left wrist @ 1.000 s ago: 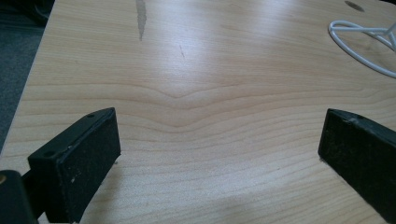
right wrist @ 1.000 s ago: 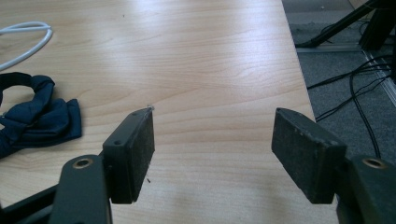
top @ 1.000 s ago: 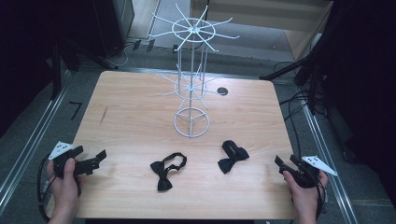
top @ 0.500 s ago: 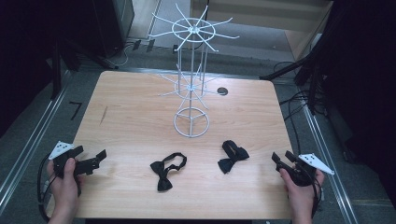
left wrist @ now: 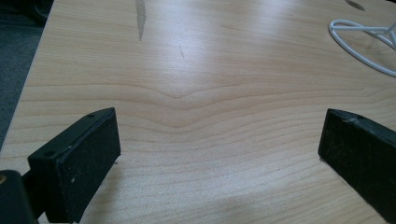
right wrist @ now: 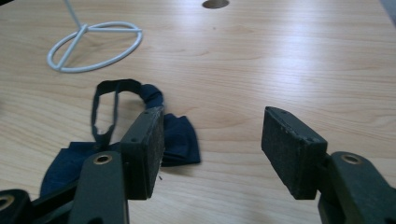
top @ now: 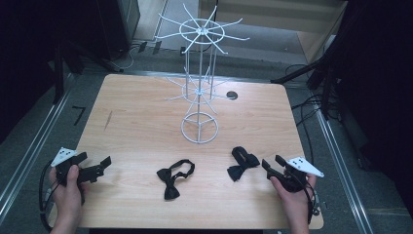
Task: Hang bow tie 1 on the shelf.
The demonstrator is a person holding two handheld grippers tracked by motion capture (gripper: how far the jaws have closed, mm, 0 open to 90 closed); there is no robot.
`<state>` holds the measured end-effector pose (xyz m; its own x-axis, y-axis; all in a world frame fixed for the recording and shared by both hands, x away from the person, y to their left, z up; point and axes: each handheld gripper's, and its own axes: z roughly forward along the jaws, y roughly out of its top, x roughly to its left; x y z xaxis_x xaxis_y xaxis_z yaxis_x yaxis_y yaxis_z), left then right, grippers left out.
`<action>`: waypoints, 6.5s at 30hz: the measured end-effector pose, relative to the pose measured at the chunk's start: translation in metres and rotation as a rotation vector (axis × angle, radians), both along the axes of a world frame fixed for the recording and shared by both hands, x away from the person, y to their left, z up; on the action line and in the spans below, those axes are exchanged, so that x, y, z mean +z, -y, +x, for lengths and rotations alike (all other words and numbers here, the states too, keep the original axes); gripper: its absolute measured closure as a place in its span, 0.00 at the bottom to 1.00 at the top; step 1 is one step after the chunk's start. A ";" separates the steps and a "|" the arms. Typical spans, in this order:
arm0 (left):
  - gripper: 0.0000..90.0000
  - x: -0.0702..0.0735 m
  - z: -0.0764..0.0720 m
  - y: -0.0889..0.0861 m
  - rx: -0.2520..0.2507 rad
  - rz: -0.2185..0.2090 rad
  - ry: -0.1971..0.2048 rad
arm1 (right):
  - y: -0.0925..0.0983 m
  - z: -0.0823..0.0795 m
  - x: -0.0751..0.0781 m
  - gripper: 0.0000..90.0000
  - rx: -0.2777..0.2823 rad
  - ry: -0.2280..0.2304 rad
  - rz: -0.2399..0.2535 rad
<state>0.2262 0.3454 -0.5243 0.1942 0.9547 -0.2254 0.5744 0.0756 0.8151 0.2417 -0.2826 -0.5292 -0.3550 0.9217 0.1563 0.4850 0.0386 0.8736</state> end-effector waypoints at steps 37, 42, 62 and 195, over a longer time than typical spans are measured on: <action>0.00 0.000 0.000 0.001 -0.001 0.002 0.000 | -0.049 0.030 -0.009 0.56 0.057 -0.043 0.017; 0.00 0.000 0.000 0.001 -0.003 0.003 -0.003 | -0.055 0.027 -0.006 0.59 0.078 -0.033 0.020; 0.00 0.000 0.000 0.001 -0.003 0.003 -0.003 | -0.078 0.013 -0.011 0.58 0.200 -0.109 -0.048; 0.00 0.000 -0.001 0.001 0.007 0.007 0.012 | -0.174 0.024 0.129 1.00 0.196 0.276 0.169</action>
<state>0.2254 0.3445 -0.5239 0.1905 0.9576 -0.2161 0.5643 0.0733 0.8223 0.2652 -0.1088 -0.3997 -0.5718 0.8017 0.1743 0.2281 -0.0488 0.9724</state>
